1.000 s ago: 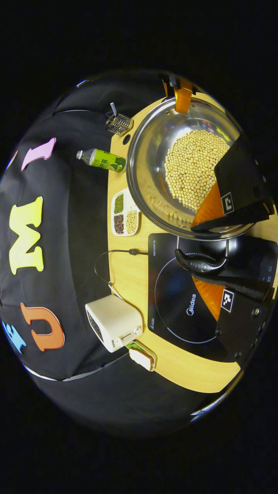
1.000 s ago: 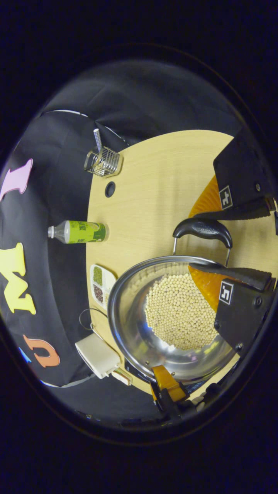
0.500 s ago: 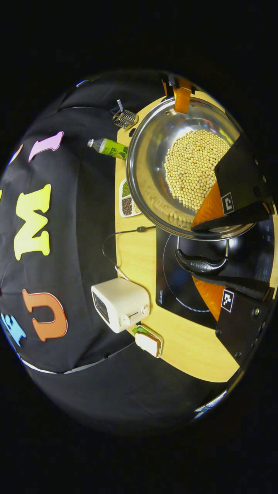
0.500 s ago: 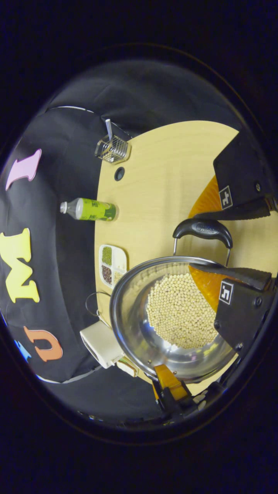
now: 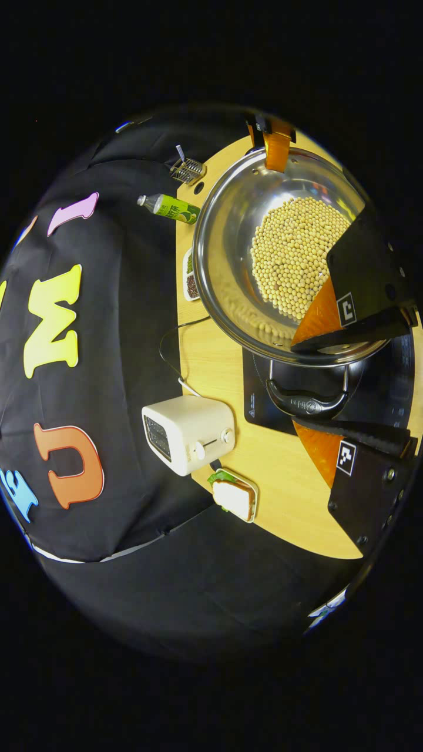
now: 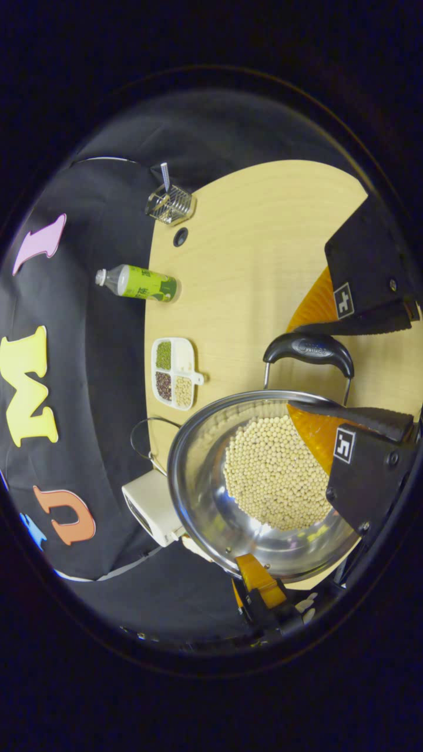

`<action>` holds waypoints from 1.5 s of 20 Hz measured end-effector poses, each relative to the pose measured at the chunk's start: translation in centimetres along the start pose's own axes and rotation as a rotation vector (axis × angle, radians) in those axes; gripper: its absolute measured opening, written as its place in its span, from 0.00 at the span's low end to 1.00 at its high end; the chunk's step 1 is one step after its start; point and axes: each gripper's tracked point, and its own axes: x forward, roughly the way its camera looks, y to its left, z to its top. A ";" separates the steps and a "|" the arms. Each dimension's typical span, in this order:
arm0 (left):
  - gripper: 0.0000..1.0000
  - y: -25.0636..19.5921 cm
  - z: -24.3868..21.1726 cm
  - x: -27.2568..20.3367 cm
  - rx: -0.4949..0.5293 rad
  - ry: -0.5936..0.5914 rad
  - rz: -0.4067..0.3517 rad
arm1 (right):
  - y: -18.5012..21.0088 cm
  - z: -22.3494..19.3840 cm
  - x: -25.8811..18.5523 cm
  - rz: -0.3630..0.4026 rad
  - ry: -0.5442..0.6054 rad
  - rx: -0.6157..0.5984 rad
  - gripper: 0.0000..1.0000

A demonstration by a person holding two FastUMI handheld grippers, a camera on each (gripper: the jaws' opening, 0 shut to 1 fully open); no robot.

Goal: First push the handle of the pot to place it horizontally, then grasp the pot with both hands and set it on the induction cooktop.

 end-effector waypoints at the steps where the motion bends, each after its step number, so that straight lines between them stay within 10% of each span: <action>1: 0.55 0.8 -0.1 0.2 0.003 0.001 0.001 | 0.9 -0.1 0.2 0.002 0.001 0.004 0.51; 30: 0.55 8.0 -2.9 6.1 0.012 0.023 -0.021 | 9.2 -0.4 4.2 -0.052 0.027 0.026 0.51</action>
